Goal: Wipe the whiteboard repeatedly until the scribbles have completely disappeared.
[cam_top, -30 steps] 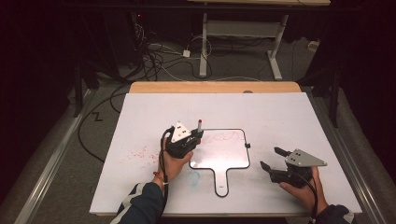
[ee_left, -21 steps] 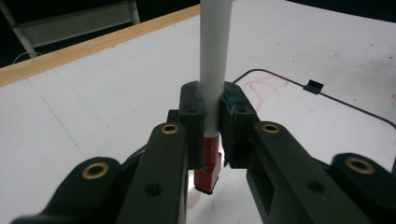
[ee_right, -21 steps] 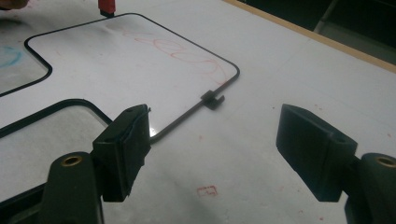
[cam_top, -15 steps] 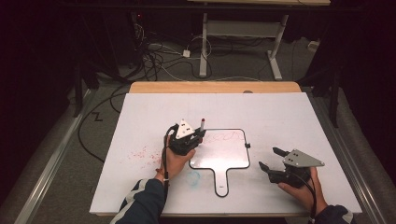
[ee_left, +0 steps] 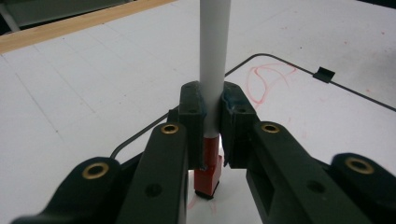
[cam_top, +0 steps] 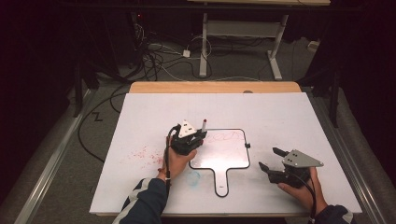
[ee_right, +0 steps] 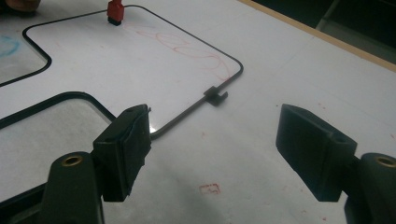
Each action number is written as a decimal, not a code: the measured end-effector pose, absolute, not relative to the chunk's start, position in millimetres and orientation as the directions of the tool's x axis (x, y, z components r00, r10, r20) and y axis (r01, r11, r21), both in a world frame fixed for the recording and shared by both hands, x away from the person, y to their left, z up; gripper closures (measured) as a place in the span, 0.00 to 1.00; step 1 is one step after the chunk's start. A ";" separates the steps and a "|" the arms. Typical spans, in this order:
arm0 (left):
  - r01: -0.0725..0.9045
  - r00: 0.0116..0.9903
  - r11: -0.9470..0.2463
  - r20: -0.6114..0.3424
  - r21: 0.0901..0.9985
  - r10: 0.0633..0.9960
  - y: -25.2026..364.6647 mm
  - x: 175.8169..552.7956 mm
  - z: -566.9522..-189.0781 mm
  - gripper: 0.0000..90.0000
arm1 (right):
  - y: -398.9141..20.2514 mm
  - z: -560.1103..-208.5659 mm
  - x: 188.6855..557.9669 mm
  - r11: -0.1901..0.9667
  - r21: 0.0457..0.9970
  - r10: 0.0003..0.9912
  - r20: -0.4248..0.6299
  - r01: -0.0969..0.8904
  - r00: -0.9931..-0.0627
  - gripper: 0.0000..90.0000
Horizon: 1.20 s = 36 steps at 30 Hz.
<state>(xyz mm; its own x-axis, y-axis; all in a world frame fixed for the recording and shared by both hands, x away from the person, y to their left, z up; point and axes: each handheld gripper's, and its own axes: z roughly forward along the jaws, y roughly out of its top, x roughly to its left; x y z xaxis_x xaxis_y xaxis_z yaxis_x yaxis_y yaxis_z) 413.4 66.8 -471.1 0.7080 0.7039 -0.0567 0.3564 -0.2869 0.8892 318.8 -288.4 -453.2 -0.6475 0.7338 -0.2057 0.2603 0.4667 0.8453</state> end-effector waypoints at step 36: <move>0.390 0.680 -0.309 -0.045 0.867 0.732 77.8 442.8 -471.7 0.87 | -276.5 -456.4 313.9 0.549 0.805 0.663 -0.254 0.226 -0.704 0.30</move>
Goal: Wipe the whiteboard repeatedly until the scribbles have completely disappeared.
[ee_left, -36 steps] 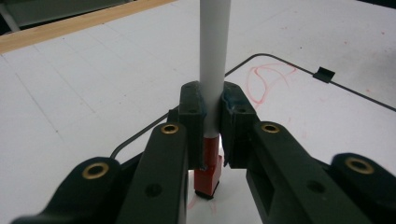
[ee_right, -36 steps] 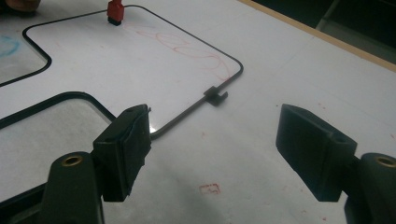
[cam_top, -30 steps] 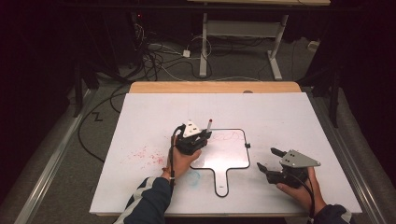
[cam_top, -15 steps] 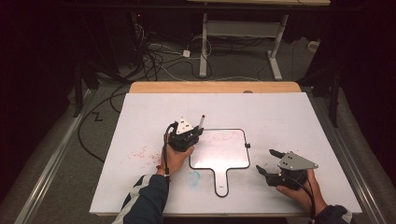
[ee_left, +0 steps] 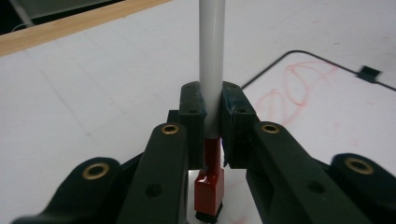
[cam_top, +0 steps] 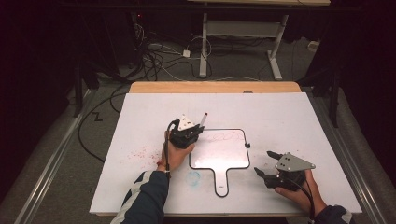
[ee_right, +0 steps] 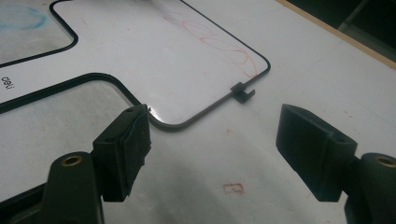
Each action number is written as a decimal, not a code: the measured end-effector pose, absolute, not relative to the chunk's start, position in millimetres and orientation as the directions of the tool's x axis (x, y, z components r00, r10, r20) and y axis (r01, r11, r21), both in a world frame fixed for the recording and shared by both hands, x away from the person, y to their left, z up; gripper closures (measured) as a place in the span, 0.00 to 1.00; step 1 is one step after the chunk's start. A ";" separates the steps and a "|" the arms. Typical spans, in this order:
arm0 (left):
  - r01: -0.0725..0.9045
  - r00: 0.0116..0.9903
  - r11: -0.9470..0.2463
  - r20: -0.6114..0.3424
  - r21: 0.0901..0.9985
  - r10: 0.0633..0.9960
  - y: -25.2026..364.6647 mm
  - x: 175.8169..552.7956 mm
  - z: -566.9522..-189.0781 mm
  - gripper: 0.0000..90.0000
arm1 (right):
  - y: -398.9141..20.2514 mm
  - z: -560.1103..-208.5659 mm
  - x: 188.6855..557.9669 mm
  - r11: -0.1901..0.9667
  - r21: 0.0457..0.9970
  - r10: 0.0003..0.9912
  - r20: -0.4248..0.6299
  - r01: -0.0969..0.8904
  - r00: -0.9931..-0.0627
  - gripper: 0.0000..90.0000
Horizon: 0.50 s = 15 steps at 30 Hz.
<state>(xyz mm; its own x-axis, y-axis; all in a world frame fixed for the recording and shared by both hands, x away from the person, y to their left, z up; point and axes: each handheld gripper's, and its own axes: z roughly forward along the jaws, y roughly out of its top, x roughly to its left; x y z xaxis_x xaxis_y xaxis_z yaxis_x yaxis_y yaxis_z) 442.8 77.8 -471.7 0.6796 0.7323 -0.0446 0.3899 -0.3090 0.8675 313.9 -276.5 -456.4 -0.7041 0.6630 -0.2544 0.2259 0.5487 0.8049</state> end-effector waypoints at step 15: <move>0.347 0.788 -0.415 -0.021 0.841 0.616 26.8 440.8 -467.8 0.87 | -275.5 -456.9 313.6 0.560 0.796 0.654 -0.256 0.228 -0.712 0.30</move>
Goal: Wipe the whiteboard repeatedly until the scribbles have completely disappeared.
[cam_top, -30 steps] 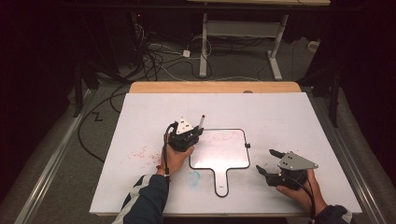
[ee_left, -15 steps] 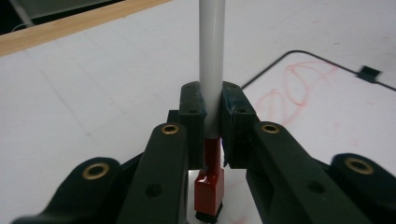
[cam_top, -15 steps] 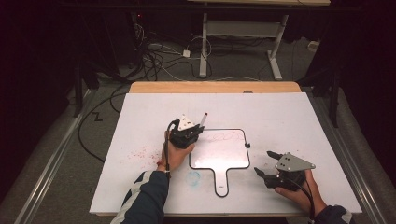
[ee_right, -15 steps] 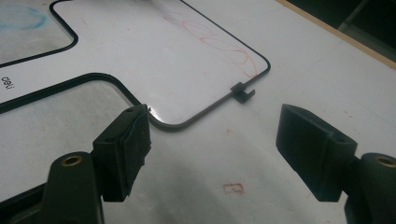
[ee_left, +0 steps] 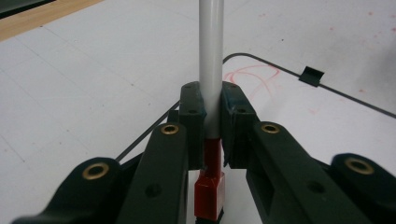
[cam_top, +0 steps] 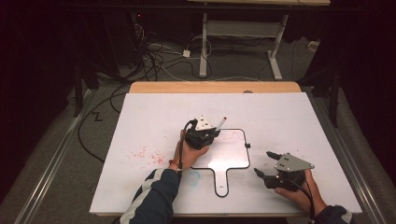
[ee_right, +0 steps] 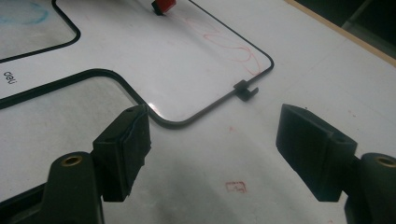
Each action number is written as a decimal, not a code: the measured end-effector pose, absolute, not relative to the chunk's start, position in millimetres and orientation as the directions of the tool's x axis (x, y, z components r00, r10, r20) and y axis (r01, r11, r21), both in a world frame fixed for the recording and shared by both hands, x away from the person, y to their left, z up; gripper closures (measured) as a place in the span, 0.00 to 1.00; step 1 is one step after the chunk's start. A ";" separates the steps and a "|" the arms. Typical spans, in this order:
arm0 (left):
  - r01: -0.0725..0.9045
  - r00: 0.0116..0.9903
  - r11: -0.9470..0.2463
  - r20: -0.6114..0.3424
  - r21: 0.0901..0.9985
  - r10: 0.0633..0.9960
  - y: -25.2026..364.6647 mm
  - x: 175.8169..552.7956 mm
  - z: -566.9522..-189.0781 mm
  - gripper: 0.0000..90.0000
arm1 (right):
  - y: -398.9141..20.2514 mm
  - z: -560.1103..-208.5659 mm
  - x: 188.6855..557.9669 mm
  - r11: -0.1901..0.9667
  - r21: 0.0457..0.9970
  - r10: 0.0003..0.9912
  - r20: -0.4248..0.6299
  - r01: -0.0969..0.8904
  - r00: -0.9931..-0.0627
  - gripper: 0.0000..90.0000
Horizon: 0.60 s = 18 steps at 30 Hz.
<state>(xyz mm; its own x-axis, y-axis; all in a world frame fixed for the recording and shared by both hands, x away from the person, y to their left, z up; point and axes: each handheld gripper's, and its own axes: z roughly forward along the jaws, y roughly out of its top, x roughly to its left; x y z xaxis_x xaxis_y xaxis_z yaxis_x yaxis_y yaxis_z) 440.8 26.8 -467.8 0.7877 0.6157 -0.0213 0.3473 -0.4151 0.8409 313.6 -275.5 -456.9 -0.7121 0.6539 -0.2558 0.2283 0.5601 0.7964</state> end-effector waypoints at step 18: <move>0.389 0.797 -0.458 -0.043 0.799 0.603 14.1 467.4 -462.6 0.87 | -277.4 -458.1 315.0 0.566 0.789 0.652 -0.254 0.237 -0.714 0.30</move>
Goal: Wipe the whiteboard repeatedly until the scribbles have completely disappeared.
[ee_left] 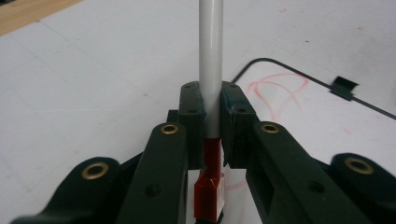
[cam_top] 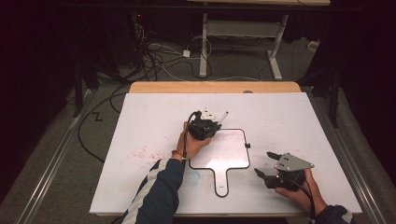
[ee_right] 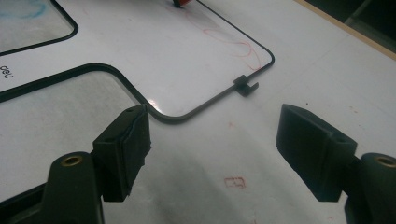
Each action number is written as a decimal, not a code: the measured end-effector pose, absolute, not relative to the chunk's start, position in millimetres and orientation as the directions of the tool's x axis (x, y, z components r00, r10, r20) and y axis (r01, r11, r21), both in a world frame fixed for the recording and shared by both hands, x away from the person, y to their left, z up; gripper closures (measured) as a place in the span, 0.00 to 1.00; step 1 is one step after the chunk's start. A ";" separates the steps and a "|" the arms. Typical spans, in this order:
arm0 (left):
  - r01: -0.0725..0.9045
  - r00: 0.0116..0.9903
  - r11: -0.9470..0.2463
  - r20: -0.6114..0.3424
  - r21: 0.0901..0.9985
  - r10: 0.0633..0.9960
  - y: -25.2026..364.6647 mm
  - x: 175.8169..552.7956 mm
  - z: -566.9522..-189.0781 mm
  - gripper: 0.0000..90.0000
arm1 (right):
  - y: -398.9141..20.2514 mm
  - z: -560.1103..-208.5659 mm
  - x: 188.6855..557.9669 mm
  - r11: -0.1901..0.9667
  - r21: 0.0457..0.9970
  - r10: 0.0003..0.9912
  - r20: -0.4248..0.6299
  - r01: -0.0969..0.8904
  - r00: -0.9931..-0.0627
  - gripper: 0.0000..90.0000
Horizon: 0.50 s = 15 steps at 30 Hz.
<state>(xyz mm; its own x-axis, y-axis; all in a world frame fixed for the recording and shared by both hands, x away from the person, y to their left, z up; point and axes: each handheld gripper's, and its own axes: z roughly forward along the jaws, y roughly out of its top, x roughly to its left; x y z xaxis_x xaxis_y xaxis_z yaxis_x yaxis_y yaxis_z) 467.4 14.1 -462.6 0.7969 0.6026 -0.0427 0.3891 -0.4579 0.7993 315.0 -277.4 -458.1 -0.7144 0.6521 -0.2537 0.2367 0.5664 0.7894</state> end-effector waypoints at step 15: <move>0.386 0.795 -0.492 -0.011 0.780 0.606 8.8 468.8 -462.4 0.87 | -278.1 -458.7 315.1 0.572 0.784 0.653 -0.258 0.240 -0.712 0.30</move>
<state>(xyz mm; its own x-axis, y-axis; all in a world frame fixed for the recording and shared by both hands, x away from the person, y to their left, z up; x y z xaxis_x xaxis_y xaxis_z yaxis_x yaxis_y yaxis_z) 468.8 8.8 -462.4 0.7950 0.6064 -0.0109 0.3863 -0.4924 0.7799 315.1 -278.1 -458.7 -0.7118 0.6531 -0.2584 0.2402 0.5720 0.7843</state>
